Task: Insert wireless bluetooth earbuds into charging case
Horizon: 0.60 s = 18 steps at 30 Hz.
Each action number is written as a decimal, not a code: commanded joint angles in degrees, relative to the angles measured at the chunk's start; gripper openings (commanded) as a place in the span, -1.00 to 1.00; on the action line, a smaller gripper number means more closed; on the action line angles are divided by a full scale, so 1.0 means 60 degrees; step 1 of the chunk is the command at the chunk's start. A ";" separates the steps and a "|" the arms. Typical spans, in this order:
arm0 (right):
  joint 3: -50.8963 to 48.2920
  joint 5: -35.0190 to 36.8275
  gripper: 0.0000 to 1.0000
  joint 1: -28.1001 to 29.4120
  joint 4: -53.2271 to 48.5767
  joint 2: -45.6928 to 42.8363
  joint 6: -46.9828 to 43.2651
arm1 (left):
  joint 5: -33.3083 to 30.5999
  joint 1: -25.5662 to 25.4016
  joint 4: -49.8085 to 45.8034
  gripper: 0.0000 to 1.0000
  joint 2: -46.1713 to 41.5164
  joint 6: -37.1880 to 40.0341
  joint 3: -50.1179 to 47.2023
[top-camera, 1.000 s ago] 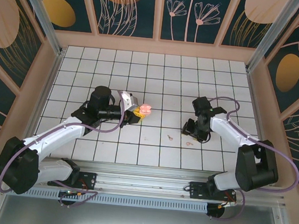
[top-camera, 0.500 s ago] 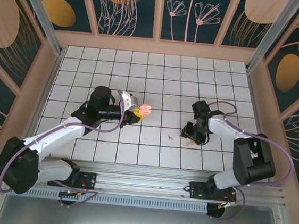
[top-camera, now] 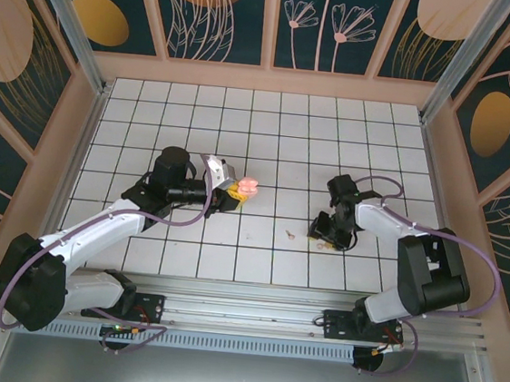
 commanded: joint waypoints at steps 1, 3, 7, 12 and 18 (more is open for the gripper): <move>-0.0281 -0.0206 -0.06 0.0016 -0.0323 -0.0284 0.0057 | -0.0010 -0.0060 0.0140 -0.61 -0.0113 -0.0073 -0.0152; -0.0337 -0.0283 -0.07 0.0032 -0.0357 -0.0353 0.0080 | -0.0003 -0.0061 0.0119 -0.61 -0.0113 -0.0068 -0.0149; -0.0360 -0.0441 -0.09 0.0115 -0.0454 -0.0426 0.0131 | -0.0013 -0.0061 0.0112 -0.61 -0.0127 -0.0090 -0.0147; -0.0345 -0.0519 -0.09 0.0223 -0.0607 -0.0518 0.0227 | -0.0018 -0.0062 0.0091 -0.61 -0.0142 -0.0103 -0.0153; -0.0099 -0.0085 -0.01 0.0218 -0.0756 -0.0567 0.0161 | -0.0013 -0.0060 0.0068 -0.61 -0.0146 -0.0101 -0.0133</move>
